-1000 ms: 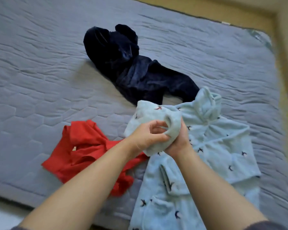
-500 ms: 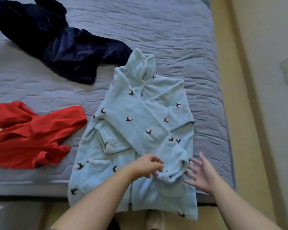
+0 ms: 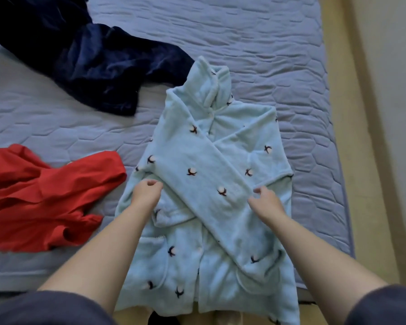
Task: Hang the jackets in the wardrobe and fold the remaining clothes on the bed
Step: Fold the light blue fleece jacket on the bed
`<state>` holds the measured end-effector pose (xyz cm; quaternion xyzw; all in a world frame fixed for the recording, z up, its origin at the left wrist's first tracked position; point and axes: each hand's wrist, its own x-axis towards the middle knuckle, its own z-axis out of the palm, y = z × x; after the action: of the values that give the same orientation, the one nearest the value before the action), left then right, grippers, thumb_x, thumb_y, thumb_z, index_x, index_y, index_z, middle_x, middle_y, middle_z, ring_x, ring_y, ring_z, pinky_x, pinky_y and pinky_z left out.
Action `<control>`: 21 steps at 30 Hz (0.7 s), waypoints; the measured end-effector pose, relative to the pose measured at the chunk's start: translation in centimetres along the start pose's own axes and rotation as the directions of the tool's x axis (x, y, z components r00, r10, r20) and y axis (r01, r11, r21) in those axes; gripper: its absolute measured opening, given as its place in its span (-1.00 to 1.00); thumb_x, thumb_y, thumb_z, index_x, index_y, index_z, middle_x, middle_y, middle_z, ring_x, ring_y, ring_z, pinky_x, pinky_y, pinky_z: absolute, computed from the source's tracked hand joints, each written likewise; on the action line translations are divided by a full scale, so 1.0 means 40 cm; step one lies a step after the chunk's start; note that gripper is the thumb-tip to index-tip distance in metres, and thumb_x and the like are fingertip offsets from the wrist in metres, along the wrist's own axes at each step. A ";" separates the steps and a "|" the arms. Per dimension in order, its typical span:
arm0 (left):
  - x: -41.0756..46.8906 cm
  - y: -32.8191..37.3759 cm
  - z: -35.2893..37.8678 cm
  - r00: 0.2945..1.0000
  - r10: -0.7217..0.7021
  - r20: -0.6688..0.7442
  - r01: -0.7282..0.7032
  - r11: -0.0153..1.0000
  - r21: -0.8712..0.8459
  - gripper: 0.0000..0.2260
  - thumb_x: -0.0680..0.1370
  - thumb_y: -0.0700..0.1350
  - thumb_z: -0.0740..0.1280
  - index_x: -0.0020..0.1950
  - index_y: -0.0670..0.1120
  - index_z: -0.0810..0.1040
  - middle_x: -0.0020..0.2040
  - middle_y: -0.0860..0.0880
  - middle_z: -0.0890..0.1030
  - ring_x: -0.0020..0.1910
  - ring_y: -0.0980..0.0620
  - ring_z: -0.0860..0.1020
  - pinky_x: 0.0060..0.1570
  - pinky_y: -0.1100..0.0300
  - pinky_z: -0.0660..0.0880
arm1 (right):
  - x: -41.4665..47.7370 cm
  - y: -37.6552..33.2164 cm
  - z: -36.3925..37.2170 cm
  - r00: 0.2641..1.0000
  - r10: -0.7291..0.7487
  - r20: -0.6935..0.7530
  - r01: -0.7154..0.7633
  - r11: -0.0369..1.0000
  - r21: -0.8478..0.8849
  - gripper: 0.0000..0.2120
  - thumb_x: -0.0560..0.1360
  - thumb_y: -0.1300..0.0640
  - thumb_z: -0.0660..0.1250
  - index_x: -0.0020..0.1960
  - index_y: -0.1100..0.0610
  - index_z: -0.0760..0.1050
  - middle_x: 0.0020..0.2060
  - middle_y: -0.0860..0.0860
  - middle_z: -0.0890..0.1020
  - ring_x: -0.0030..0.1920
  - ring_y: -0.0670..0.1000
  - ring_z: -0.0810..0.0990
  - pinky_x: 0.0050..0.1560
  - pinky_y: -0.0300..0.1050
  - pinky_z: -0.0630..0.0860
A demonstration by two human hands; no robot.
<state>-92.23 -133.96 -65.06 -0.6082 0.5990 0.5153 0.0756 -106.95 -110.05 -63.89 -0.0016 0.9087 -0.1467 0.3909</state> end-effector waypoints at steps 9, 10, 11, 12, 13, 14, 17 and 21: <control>0.210 0.007 0.032 0.932 -0.127 0.340 0.344 0.602 -0.720 -0.82 0.58 -0.11 0.30 0.15 -0.13 0.51 0.03 -0.10 0.62 -0.10 0.00 0.60 -0.20 0.14 0.53 | 0.238 -0.451 0.104 0.934 -0.347 -0.086 0.346 0.938 -0.021 -0.43 0.48 0.10 0.30 0.46 0.13 0.27 0.40 0.08 0.38 0.38 0.08 0.37 0.32 -0.10 0.28; 0.229 0.000 0.033 0.938 -0.121 0.324 0.338 0.518 -0.786 -0.84 0.58 -0.17 0.30 0.15 -0.14 0.52 0.03 -0.12 0.62 -0.10 0.00 0.60 -0.19 0.13 0.55 | 0.260 -0.501 0.113 0.929 -0.358 -0.096 0.361 0.932 0.018 -0.43 0.49 0.09 0.30 0.46 0.14 0.26 0.40 0.07 0.39 0.37 0.07 0.38 0.32 -0.12 0.29; 0.247 -0.008 0.030 0.949 -0.123 0.290 0.315 0.436 -0.843 -0.86 0.58 -0.22 0.29 0.13 -0.14 0.52 0.01 -0.12 0.62 -0.11 0.00 0.60 -0.18 0.13 0.57 | 0.281 -0.546 0.121 0.929 -0.355 -0.100 0.361 0.931 0.053 -0.45 0.50 0.09 0.30 0.46 0.14 0.27 0.36 0.06 0.43 0.34 0.06 0.42 0.31 -0.14 0.33; 0.267 -0.019 0.024 0.959 -0.127 0.253 0.283 0.372 -0.884 -0.89 0.58 -0.25 0.27 0.08 -0.14 0.53 -0.03 -0.11 0.62 -0.13 0.01 0.60 -0.20 0.14 0.60 | 0.298 -0.588 0.131 0.931 -0.354 -0.092 0.362 0.927 0.098 -0.52 0.51 0.09 0.30 0.40 0.14 0.33 0.27 0.06 0.51 0.23 0.04 0.50 0.23 -0.19 0.42; 0.283 -0.030 0.017 0.966 -0.129 0.226 0.257 0.333 -0.907 -0.91 0.59 -0.27 0.26 0.02 -0.13 0.53 -0.06 -0.10 0.62 -0.14 0.02 0.59 -0.22 0.17 0.61 | 0.316 -0.624 0.143 0.927 -0.365 -0.083 0.373 0.917 0.140 -0.67 0.51 0.11 0.30 0.26 0.11 0.45 0.08 0.05 0.58 0.04 0.01 0.58 0.02 -0.30 0.50; 0.297 -0.042 0.010 0.969 -0.132 0.210 0.242 0.316 -0.917 -0.90 0.59 -0.27 0.25 -0.02 -0.11 0.53 -0.09 -0.08 0.62 -0.16 0.04 0.59 -0.24 0.21 0.60 | 0.329 -0.659 0.154 0.922 -0.379 -0.080 0.387 0.910 0.151 -0.88 0.51 0.13 0.29 0.04 0.08 0.51 -0.14 0.03 0.59 -0.19 -0.02 0.57 -0.26 -0.37 0.49; 0.320 -0.063 0.003 0.968 -0.117 0.224 0.250 0.304 -0.919 -0.87 0.60 -0.28 0.23 0.02 -0.10 0.54 -0.04 -0.09 0.63 -0.12 0.03 0.59 -0.12 0.17 0.57 | 0.360 -0.768 0.194 0.884 -0.455 -0.103 0.466 0.872 0.151 -0.88 0.53 0.13 0.21 -0.18 0.06 0.44 -0.36 -0.04 0.46 -0.37 -0.05 0.43 -0.45 -0.28 0.37; 0.336 -0.070 0.018 0.974 -0.114 0.196 0.221 0.279 -0.935 -0.79 0.61 -0.32 0.18 0.20 -0.17 0.49 0.21 -0.25 0.55 0.15 -0.13 0.52 0.30 -0.11 0.41 | 0.397 -0.851 0.248 0.849 -0.505 -0.154 0.522 0.848 0.096 -0.90 0.56 0.20 0.12 -0.01 0.06 0.39 -0.14 -0.01 0.48 -0.11 0.00 0.44 -0.10 -0.18 0.37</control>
<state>-93.70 -141.41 -76.50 -0.5697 0.1065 0.7852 -0.2182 -114.73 -147.13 -72.49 -0.2094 0.8854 -0.3064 0.2798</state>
